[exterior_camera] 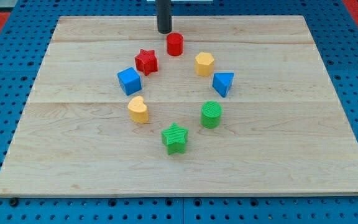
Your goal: Push the yellow hexagon in between the blue triangle and yellow heart
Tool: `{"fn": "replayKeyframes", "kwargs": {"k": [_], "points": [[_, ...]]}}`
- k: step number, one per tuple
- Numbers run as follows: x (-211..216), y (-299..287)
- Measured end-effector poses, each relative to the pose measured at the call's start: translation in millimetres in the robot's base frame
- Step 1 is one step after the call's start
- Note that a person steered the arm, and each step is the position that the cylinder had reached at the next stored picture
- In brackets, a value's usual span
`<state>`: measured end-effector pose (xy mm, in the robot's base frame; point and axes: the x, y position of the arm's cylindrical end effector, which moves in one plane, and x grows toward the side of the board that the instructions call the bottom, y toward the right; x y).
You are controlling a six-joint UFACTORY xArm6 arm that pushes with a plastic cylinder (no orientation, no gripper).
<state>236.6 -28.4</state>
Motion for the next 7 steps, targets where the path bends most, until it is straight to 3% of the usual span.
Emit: {"fn": "replayKeyframes", "kwargs": {"k": [1,2,6,7], "points": [[0.0,44.1],[28.6,60.2],[93.3,76.9],[114.5,104.7]]}}
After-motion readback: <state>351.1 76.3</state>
